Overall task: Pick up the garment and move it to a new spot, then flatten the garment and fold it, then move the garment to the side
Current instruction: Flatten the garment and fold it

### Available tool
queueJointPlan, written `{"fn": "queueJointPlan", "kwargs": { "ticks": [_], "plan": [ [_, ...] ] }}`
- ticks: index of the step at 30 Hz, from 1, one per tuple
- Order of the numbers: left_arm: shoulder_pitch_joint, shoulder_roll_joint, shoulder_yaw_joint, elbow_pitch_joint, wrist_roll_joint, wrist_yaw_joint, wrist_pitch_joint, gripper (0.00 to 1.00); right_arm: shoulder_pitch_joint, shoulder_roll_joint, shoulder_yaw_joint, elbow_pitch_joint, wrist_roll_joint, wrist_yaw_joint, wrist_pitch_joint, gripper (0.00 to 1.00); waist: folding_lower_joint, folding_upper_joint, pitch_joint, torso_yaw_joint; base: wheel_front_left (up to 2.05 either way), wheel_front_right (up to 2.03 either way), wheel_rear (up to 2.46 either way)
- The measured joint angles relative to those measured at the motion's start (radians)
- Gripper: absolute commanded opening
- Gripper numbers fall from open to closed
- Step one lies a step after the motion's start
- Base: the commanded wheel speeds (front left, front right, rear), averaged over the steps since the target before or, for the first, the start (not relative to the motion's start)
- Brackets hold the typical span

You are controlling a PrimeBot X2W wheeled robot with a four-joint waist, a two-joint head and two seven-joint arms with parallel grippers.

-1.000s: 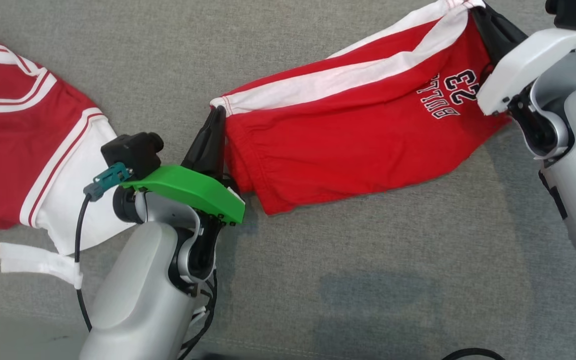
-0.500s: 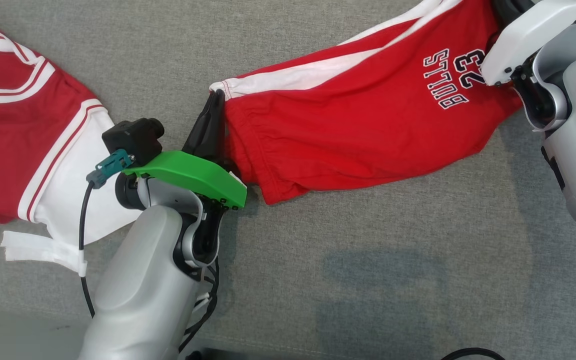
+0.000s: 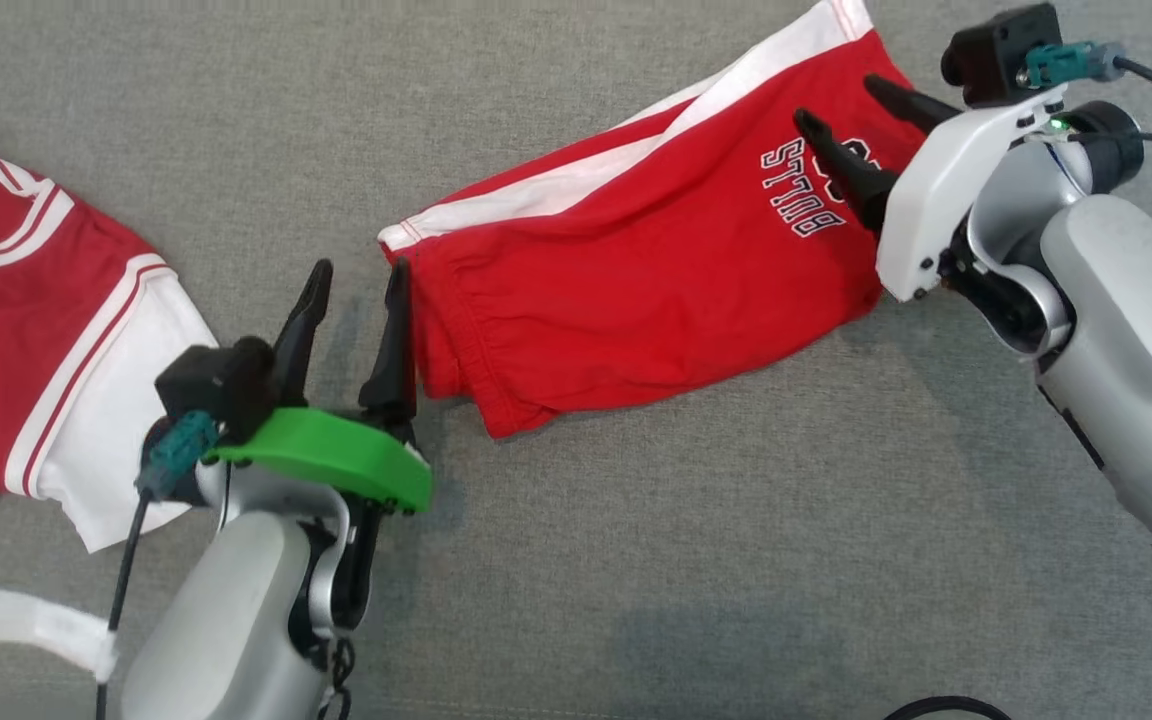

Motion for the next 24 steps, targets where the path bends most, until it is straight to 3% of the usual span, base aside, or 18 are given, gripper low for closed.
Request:
{"fn": "queueJointPlan", "kwargs": {
  "ticks": [6,11,15,24],
  "plan": [
    [0.165,0.102,-0.054,-0.173,0.164,0.074,-0.058,1.0,0.061,-0.111,0.022,-0.072,-0.006,0.0,0.078,1.0,-0.0001,-0.0002,-0.064,-0.023,0.0,0.0,0.0],
    [0.25,0.11,-0.046,-0.221,0.22,0.119,-0.086,1.0,0.067,-0.12,-0.056,-0.011,-0.053,0.0,0.129,1.0,0.0,-0.0003,-0.077,0.005,0.0,0.0,0.0],
    [0.278,0.062,-0.039,-0.245,0.263,0.074,-0.091,1.0,0.074,-0.106,-0.147,0.083,-0.119,0.0,0.169,1.0,-0.0001,-0.0003,-0.07,0.059,0.0,0.0,0.0],
    [0.355,-0.039,0.05,-0.195,0.353,-0.027,-0.093,1.0,0.066,-0.045,-0.247,0.193,-0.2,0.0,0.241,1.0,-0.0001,-0.0003,-0.019,0.175,0.0,0.0,0.0]
  ]
}}
